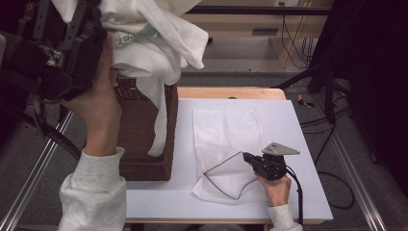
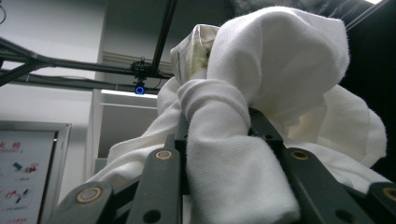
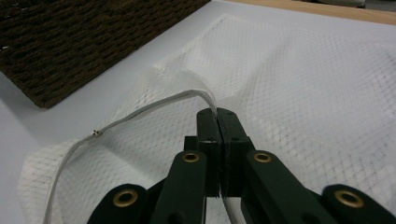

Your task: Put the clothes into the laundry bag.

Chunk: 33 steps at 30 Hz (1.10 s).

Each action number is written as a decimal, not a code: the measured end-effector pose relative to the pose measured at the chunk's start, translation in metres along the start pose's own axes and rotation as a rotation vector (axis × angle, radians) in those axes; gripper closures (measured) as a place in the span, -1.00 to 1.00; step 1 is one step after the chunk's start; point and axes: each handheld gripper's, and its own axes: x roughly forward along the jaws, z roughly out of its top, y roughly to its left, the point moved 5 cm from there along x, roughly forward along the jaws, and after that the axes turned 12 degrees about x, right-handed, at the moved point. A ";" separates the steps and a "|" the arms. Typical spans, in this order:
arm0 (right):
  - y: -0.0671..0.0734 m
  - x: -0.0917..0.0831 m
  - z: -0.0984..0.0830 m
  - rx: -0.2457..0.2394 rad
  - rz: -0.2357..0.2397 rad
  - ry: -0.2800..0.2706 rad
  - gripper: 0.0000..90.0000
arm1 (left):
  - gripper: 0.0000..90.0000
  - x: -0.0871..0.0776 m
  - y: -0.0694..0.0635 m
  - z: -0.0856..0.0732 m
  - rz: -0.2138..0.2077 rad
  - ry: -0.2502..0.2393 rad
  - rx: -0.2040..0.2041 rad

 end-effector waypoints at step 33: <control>-0.008 0.001 0.002 0.012 -0.024 -0.019 0.98 | 0.52 -0.069 -0.102 -0.096 -0.353 0.237 -0.108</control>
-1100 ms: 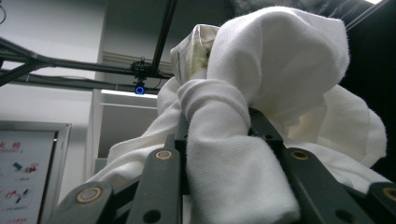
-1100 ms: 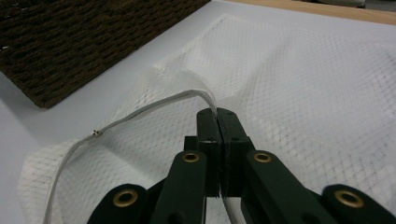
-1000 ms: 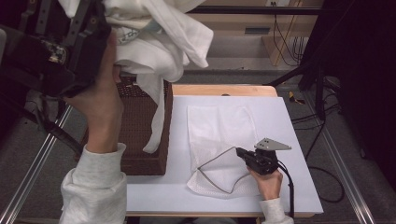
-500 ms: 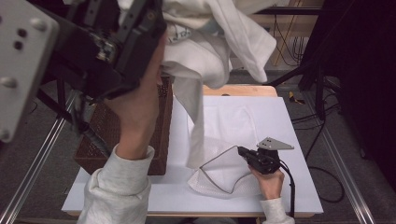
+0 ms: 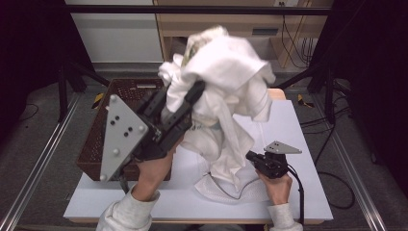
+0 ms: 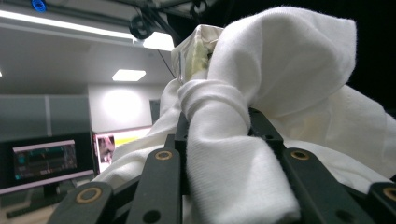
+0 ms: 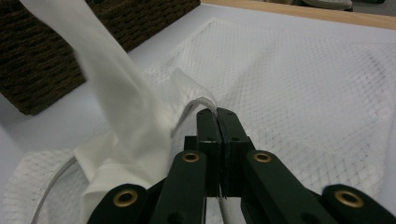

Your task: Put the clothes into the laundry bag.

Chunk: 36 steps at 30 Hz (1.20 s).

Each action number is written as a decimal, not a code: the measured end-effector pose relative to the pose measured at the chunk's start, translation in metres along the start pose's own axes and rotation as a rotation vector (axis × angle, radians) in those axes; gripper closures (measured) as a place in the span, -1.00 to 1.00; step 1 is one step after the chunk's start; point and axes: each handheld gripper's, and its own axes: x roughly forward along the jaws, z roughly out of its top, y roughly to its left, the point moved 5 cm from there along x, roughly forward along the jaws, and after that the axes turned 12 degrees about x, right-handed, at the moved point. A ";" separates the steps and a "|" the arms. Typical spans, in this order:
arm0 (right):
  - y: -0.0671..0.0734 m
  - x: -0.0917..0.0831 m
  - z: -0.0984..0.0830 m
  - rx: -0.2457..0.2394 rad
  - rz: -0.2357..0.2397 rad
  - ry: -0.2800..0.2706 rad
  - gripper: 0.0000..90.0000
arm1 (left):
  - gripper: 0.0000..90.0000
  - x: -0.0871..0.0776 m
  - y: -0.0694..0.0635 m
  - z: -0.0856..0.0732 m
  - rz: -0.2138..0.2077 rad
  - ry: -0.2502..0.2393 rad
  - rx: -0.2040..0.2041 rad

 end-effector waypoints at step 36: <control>-0.006 0.002 0.008 0.022 -0.027 -0.076 0.99 | 0.51 -0.047 -0.140 -0.263 -0.489 0.778 0.037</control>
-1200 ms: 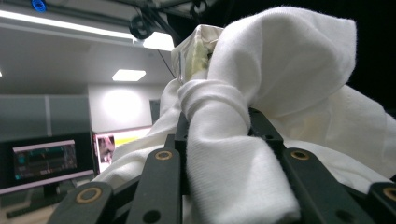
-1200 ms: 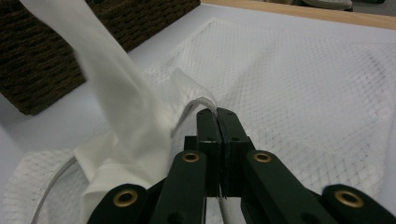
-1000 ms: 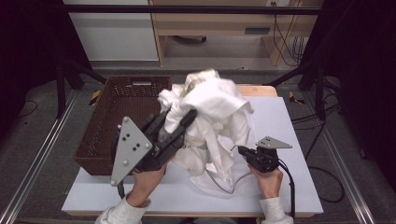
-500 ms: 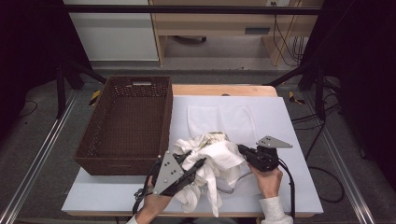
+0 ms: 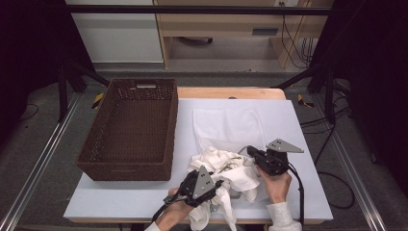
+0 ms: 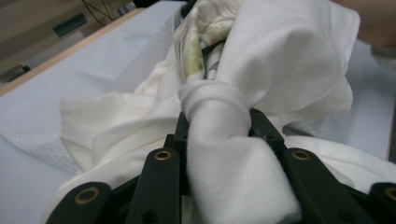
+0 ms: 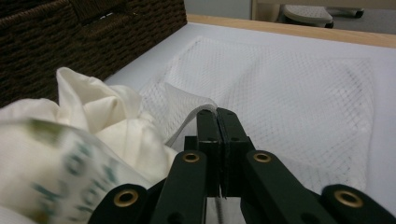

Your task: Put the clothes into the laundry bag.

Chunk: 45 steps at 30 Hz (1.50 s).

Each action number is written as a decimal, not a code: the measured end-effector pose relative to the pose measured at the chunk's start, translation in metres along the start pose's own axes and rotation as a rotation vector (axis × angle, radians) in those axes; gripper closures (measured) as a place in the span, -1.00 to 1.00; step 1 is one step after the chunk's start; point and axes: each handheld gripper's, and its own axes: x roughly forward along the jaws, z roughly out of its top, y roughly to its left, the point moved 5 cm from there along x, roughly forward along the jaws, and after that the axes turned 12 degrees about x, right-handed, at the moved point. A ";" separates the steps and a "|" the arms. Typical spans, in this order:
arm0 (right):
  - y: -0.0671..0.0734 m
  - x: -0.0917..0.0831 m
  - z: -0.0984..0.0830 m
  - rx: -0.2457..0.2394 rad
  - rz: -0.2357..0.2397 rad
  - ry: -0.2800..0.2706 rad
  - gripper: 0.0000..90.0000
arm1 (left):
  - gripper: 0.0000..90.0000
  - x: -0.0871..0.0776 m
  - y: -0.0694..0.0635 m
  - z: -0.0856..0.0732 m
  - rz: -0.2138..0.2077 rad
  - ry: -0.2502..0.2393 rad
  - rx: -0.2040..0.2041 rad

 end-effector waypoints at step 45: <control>0.021 -0.006 0.000 -0.055 0.035 0.003 0.99 | 0.26 0.088 0.019 0.037 -0.020 0.140 -0.140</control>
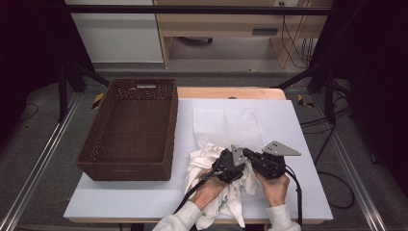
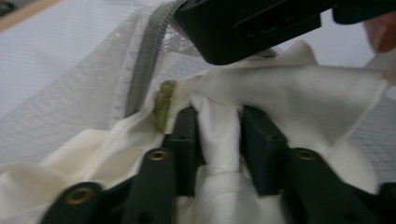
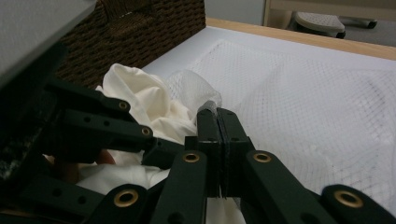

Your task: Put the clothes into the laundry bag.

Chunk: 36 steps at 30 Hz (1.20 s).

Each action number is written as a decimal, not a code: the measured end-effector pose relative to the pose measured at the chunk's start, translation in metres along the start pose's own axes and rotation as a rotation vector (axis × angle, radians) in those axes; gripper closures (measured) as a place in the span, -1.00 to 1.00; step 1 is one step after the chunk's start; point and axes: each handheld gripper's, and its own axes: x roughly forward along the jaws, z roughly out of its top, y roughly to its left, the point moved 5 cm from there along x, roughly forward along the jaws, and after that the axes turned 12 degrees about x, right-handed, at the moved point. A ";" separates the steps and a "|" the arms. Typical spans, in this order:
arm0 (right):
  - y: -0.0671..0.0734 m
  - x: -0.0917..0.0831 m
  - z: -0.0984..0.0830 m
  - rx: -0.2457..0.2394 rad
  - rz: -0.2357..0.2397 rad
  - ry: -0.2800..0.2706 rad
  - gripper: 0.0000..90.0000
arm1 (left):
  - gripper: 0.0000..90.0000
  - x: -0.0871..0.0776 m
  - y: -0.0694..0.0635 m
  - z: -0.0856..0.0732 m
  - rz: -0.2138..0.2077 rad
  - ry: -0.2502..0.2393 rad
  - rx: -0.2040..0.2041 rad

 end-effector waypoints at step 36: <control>-0.008 0.001 -0.005 0.018 -0.005 0.012 0.99 | 0.60 -0.070 0.038 -0.036 -0.104 -0.151 -0.041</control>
